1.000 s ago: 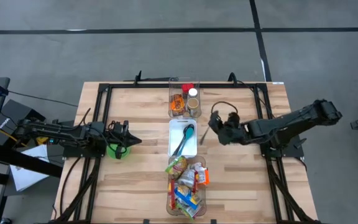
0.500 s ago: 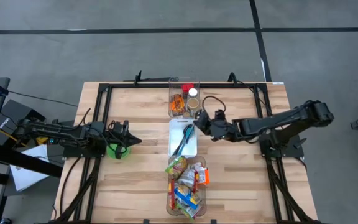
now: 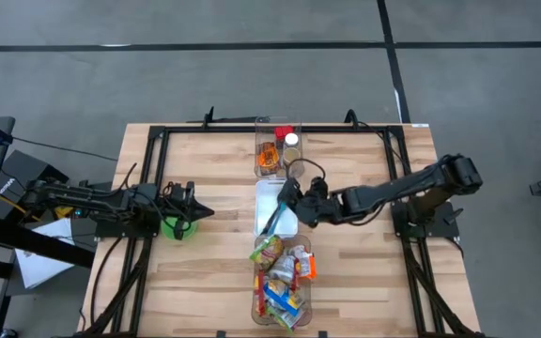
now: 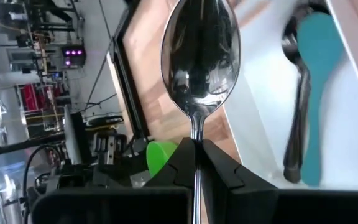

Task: Pick & Place Food Item
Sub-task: Put the silver spoon into the white bin

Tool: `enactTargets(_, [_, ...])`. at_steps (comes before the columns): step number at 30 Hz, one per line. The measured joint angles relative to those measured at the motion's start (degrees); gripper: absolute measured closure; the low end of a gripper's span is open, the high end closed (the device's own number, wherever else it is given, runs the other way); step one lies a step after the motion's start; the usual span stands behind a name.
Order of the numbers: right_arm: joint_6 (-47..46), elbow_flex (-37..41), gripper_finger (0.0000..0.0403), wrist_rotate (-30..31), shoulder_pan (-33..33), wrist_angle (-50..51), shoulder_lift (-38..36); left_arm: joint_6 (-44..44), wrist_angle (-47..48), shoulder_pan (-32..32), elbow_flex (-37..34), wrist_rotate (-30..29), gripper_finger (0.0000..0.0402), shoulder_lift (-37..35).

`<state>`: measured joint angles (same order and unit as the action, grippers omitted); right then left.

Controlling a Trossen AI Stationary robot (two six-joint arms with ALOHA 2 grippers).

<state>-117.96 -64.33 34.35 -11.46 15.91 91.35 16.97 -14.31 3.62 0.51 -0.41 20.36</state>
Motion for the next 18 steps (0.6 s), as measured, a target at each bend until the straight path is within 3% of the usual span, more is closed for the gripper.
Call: enactTargets(18, [-12.54, -7.66, 0.0401, 0.05, -1.34, 6.97, 11.06, 0.0, -0.87, 0.0, 0.0, -0.02, 0.0402, 0.0])
